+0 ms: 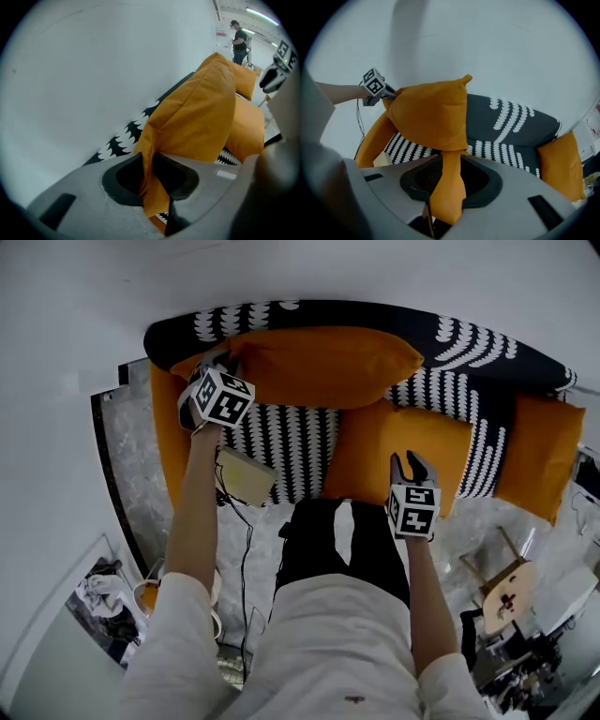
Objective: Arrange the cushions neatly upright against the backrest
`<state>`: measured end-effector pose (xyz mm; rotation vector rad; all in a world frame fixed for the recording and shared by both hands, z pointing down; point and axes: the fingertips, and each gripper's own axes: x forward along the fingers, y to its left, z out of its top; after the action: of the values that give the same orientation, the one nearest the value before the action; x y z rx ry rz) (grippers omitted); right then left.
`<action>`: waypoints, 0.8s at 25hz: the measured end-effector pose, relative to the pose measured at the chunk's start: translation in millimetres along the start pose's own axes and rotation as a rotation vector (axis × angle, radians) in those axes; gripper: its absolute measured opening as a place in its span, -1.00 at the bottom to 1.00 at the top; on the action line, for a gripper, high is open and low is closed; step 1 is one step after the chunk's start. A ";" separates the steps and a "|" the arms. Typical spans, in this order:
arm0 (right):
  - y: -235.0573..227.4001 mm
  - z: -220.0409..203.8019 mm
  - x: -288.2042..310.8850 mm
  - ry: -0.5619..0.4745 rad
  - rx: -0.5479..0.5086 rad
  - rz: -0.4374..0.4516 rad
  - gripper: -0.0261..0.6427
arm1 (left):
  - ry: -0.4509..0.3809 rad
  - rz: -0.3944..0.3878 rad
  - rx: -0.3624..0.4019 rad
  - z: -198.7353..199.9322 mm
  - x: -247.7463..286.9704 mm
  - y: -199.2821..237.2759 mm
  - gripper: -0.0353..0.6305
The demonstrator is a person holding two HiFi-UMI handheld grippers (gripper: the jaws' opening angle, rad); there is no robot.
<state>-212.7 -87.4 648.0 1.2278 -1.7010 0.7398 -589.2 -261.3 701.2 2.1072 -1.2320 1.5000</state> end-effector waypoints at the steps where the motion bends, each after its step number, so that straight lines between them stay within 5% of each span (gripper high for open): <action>1: 6.8 -10.4 -1.2 0.020 0.000 0.010 -0.62 | -0.009 -0.003 -0.005 0.0 3.2 0.7 -0.68; 6: 27.0 -23.6 -6.1 0.052 -0.025 0.040 -0.62 | -0.009 0.001 0.008 3.3 7.8 4.4 -0.64; 12: 16.9 -23.6 -17.2 0.029 -0.038 0.036 -0.59 | -0.025 0.011 -0.011 -3.5 -31.3 9.3 -0.35; 20: -12.9 -62.7 -35.4 0.043 -0.049 0.041 -0.52 | -0.098 0.059 -0.149 -12.5 -92.6 -19.0 -0.15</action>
<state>-176.7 -23.9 642.7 1.1391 -1.7039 0.7394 -591.9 -197.7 630.3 2.0848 -1.4062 1.2973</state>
